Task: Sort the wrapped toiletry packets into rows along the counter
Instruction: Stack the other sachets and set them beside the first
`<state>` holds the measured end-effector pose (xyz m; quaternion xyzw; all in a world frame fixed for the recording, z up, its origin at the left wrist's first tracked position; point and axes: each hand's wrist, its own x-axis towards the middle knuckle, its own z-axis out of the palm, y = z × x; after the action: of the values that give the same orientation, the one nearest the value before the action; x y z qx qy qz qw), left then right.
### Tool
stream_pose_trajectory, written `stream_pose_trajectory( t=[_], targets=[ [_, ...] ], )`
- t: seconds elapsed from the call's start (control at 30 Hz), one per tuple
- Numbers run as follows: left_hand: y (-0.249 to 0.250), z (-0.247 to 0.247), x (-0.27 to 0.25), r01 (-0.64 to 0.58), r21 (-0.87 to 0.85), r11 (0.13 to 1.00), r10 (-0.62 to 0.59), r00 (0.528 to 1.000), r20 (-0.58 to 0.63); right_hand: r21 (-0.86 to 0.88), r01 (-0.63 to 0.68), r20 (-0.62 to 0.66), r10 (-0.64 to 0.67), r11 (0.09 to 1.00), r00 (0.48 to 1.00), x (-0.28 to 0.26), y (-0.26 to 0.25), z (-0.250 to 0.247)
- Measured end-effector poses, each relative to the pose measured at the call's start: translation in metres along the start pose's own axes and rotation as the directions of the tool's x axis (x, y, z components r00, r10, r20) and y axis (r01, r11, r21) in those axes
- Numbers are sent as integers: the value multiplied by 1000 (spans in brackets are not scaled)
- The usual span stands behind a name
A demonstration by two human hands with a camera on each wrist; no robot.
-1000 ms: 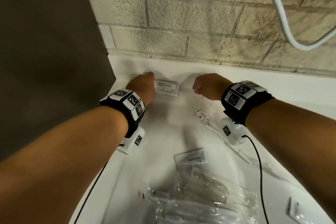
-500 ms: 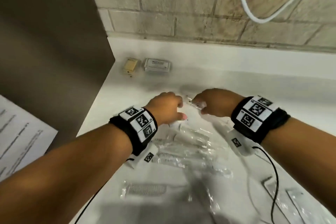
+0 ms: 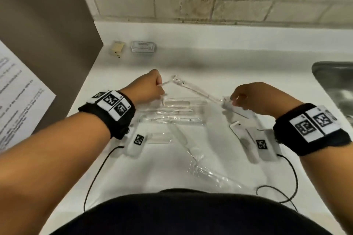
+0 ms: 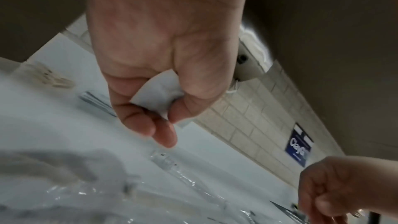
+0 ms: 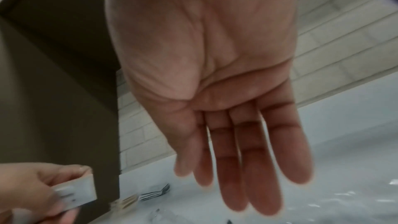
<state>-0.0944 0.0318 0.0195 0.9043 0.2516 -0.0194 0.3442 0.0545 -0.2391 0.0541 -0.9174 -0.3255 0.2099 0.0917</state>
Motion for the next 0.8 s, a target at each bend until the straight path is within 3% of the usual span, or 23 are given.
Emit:
stream_pose_trajectory(
  t=[0.1, 0.17, 0.27, 0.37, 0.57, 0.63, 0.67, 0.73, 0.8],
  targets=[
    [11, 12, -23, -61, 90, 994, 60, 998, 16, -30, -156, 101, 158, 987, 982, -33, 16, 6],
    [18, 23, -38, -117, 149, 982, 121, 993, -15, -120, -193, 176, 212, 974, 961, -42, 20, 19],
    [36, 47, -58, -187, 136, 973, 186, 982, 22, -234, -217, 102, 246, 948, 964, -42, 23, 50],
    [53, 67, -65, -230, 109, 967, 229, 973, 27, -185, -224, 33, 234, 957, 972, -31, 27, 68],
    [92, 97, -59, -228, 15, 973, 228, 973, 29, -173, -87, 66, 100, 981, 993, -20, 26, 61],
    [107, 102, -53, -190, -72, 979, 188, 982, -23, 26, -81, -42, 82, 996, 996, -22, 27, 43],
    [113, 103, -49, -159, -157, 975, 154, 987, -43, 229, -75, -96, 99, 971, 990, -24, 29, 32],
    [129, 107, -43, -127, -321, 939, 121, 992, -38, 636, -3, -158, 133, 772, 978, -34, 33, 13],
    [144, 113, -38, -129, -436, 891, 151, 988, 16, 827, 89, -166, 91, 556, 982, -46, 37, 3]
  ],
)
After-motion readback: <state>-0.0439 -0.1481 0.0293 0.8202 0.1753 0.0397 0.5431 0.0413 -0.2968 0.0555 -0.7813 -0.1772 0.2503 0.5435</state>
